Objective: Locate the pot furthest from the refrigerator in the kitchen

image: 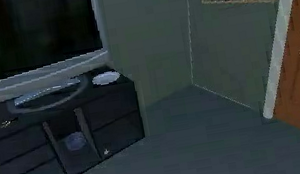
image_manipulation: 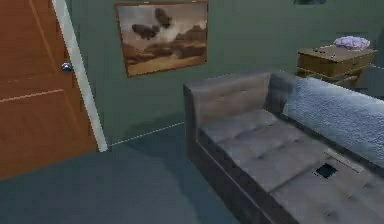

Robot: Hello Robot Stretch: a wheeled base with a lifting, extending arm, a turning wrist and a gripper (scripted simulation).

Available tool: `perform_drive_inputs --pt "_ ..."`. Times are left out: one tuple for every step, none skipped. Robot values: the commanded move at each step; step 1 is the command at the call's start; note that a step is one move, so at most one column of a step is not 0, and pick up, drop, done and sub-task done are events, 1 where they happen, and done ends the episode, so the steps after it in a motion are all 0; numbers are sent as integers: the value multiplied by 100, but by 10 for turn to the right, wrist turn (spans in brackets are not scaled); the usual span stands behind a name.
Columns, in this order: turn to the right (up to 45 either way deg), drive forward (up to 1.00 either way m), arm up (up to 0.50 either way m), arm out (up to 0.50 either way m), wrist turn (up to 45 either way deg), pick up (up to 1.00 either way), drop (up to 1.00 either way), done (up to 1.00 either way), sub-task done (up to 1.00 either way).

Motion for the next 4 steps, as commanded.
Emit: perform_drive_inputs --pt "-450 0 0 0 0 0 0 0 0" --pt "-450 0 0 0 0 0 0 0 0" --pt "-210 0 0 0 0 0 0 0 0" --pt "0 100 0 0 0 0 0 0 0"
